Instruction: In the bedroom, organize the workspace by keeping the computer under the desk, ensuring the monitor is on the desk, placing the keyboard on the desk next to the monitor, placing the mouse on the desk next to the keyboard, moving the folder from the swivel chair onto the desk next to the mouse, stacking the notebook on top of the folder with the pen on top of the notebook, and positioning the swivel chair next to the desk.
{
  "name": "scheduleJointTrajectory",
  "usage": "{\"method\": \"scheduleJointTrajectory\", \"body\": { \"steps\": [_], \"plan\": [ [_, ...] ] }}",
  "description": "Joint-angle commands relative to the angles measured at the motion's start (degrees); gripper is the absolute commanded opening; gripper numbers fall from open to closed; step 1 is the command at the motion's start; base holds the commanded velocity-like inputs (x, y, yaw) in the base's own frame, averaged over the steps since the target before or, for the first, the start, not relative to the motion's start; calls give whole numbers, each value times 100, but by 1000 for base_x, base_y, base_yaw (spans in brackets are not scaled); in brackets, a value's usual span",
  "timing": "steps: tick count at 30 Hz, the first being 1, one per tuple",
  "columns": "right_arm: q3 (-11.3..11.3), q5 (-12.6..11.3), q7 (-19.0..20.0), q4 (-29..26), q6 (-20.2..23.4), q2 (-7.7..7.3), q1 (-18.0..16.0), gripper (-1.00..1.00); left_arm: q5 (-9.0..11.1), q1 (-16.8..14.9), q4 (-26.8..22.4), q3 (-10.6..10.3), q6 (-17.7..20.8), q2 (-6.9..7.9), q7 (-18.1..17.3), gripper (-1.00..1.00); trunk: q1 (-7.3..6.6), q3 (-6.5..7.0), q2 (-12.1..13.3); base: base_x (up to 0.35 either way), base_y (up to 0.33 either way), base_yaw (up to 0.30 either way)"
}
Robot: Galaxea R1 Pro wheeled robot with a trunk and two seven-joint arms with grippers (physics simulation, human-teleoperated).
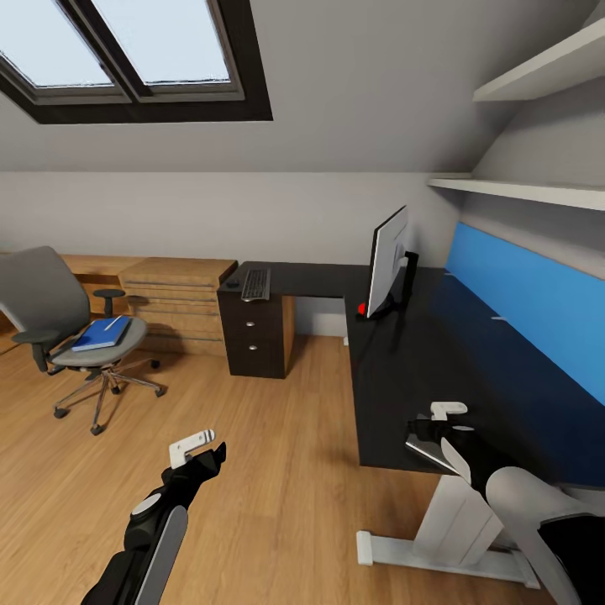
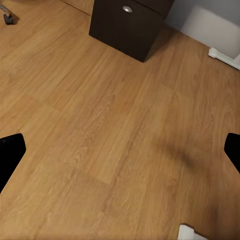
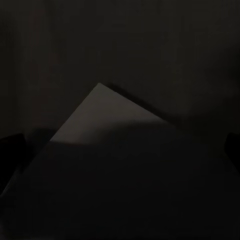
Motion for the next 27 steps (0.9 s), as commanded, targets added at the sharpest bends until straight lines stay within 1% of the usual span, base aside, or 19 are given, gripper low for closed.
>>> {"method": "scheduleJointTrajectory", "body": {
  "steps": [1,21,25,27],
  "plan": [
    [58,-47,-13,262,37,-7,2,100,59,-3,-9,1,21,-2,40,100,0,-7,-2,0,0,0],
    [58,-47,-11,259,29,-7,2,100,61,-3,-7,1,20,-2,40,100,0,-7,-2,36,0,0],
    [56,-47,-10,250,28,-7,2,100,61,-3,-5,1,20,-2,40,100,-87,65,158,2,0,0],
    [50,-52,-9,157,-23,-10,2,100,61,-3,-7,1,20,-2,40,100,-131,101,238,0,0,0]
  ]
}}
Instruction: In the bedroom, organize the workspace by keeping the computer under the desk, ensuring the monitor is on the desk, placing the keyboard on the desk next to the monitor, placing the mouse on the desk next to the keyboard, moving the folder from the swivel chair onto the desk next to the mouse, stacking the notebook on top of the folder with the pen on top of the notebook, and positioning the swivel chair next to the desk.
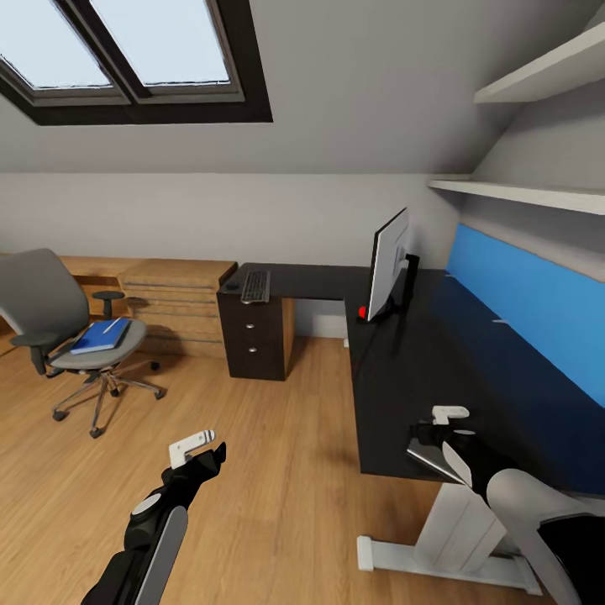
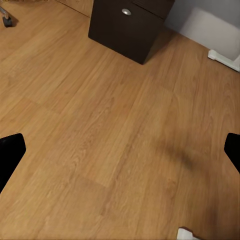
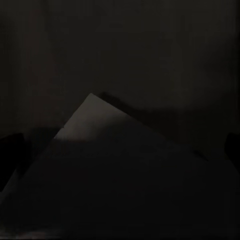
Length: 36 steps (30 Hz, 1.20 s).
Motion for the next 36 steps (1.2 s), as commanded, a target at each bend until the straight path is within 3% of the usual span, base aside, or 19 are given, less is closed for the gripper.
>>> {"method": "scheduleJointTrajectory", "body": {
  "steps": [1,6,13,22,26,29,32,33,34,36],
  "plan": [
    [44,-49,-8,-69,-24,-9,-1,100,61,-3,-6,1,20,-2,40,100,-23,12,38,0,0,0],
    [-112,-217,-2,-445,-296,-220,-1,100,61,-3,-3,1,19,-5,43,100,-133,102,239,0,0,0],
    [-157,-590,8,-630,-335,-300,7,100,61,-3,6,1,18,-10,47,100,-286,228,519,0,0,0],
    [-162,-647,13,-735,-340,-314,9,100,61,-3,7,1,15,-11,44,100,-484,389,880,0,0,0],
    [-167,-701,17,-1210,-290,-419,138,100,61,-3,25,1,18,-10,39,100,-506,407,920,0,0,0],
    [-170,-948,16,-1906,-167,-584,480,100,56,-3,108,-18,11,-11,34,100,-506,407,920,0,0,0],
    [-407,-1903,-161,-3664,577,-864,1510,100,52,-3,170,-164,0,-2,51,100,-506,407,920,0,0,0],
    [-498,-2076,-197,-3912,690,-899,1654,100,52,-3,176,-182,-2,0,56,100,-506,407,920,0,0,0],
    [-706,-2404,-249,-4297,889,-950,1870,100,52,-3,185,-208,-9,1,66,100,-506,407,920,0,0,0],
    [-914,-2727,-283,-4564,1096,-982,2026,100,52,-3,190,-225,-13,1,72,100,-506,407,920,0,0,0]
  ]
}}
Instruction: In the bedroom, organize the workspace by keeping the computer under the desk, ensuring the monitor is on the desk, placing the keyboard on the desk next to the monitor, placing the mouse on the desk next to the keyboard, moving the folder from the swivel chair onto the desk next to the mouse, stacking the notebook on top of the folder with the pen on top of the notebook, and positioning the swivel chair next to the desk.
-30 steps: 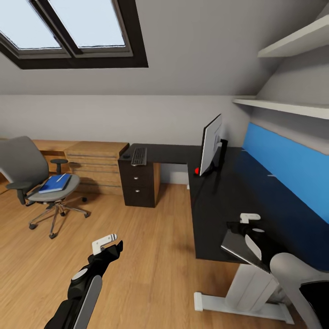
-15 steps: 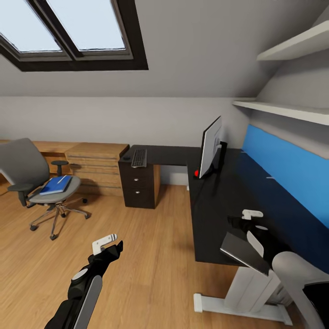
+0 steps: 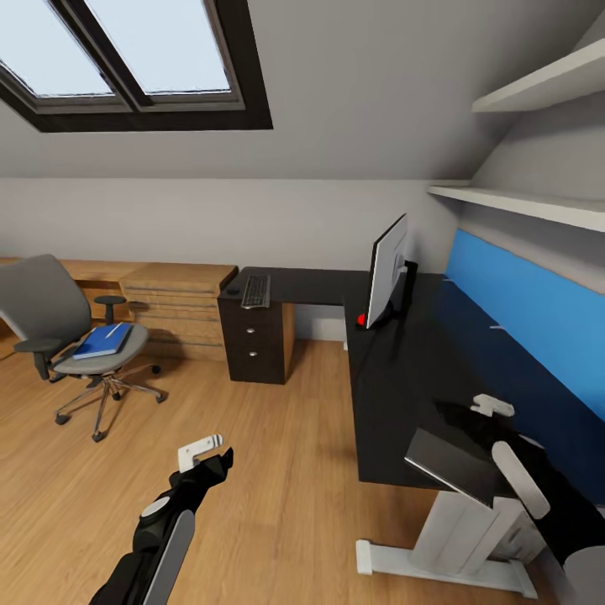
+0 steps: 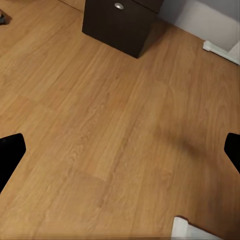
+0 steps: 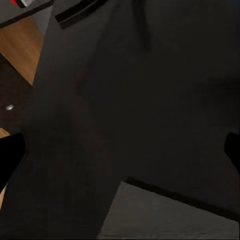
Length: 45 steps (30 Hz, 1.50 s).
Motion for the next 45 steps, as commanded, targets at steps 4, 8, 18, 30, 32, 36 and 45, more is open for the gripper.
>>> {"method": "scheduleJointTrajectory", "body": {
  "steps": [4,8,18,30,32,36,45],
  "plan": [
    [-552,-1085,-72,-368,718,-51,292,100,57,-4,-1,-30,11,5,61,100,0,-7,-4,0,0,0],
    [-1043,-1749,-77,-467,1063,-63,506,100,58,-4,8,-36,10,6,61,100,0,-7,-4,0,0,0],
    [-1518,-2049,-62,-497,1195,-52,663,100,60,-4,50,-43,9,-2,72,100,0,-7,-4,-166,0,0],
    [-1721,-2753,-91,-487,1213,-47,671,100,60,-4,54,-39,3,1,59,100,0,-7,-4,-327,0,0],
    [-1748,-2832,-145,-461,1207,-47,671,100,60,-4,54,-38,1,6,64,100,0,-7,-4,-335,0,0],
    [-1853,-2843,-156,-460,1213,-59,672,100,77,-4,54,-28,2,10,64,100,0,-7,-4,-326,0,-131],
    [-1895,-2853,-136,-459,1205,-55,674,100,91,-4,13,31,9,23,71,100,0,-7,-4,-179,0,-113]
  ]
}}
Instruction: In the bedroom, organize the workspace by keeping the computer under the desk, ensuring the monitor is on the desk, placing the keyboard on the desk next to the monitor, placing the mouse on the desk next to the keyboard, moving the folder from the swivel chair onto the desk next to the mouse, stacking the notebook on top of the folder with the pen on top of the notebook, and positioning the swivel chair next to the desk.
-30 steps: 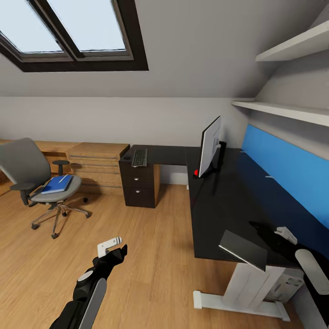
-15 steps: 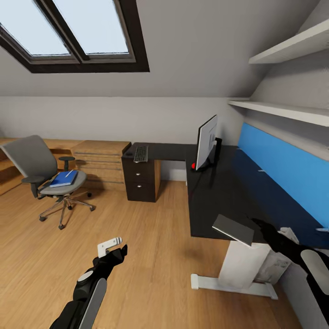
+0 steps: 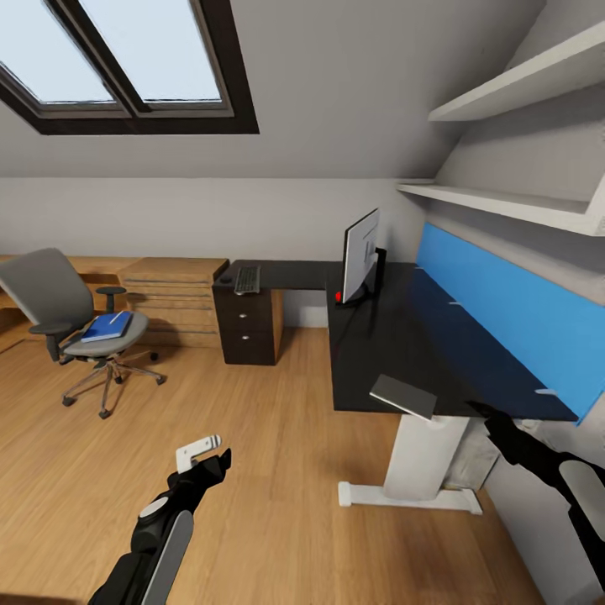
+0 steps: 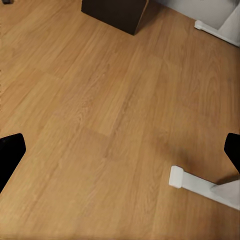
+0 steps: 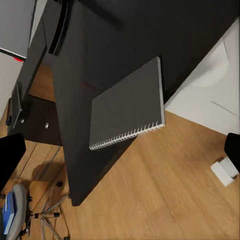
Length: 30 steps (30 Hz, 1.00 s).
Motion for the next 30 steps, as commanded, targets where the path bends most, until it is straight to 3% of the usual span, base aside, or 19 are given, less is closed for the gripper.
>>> {"method": "scheduleJointTrajectory", "body": {
  "steps": [1,5,13,16,17,18,22,25,30],
  "plan": [
    [-8,-55,-47,-1,20,0,-3,100,62,-3,-19,-4,17,0,53,100,0,-7,-4,-26,0,-12],
    [-16,-58,-26,235,-39,30,-5,100,64,-3,-45,149,15,-27,57,100,88,-78,-165,-6,0,-3],
    [-15,-60,-44,370,-53,41,-7,100,65,-3,-47,182,16,-32,55,100,263,-222,-485,0,0,0],
    [-6,-162,-7,480,-74,92,-7,100,65,-3,-43,185,15,-33,55,100,329,-276,-606,0,0,0],
    [-5,-222,-1,493,-80,119,-7,100,65,-3,-42,186,16,-33,55,100,351,-294,-646,0,0,0],
    [-14,-651,12,529,-112,283,-7,100,65,-3,-40,186,17,-33,55,100,373,-312,-686,0,0,0],
    [-50,-1159,15,591,-239,436,-7,100,65,-3,-39,187,17,-33,55,100,461,-384,-846,0,0,0],
    [-65,-1407,15,688,-367,495,-7,100,65,-3,-39,187,17,-33,55,100,461,-384,-846,0,0,0],
    [-76,-1593,15,824,-476,540,-7,100,65,-3,-38,182,17,-33,55,100,461,-384,-846,0,0,0]
  ]
}}
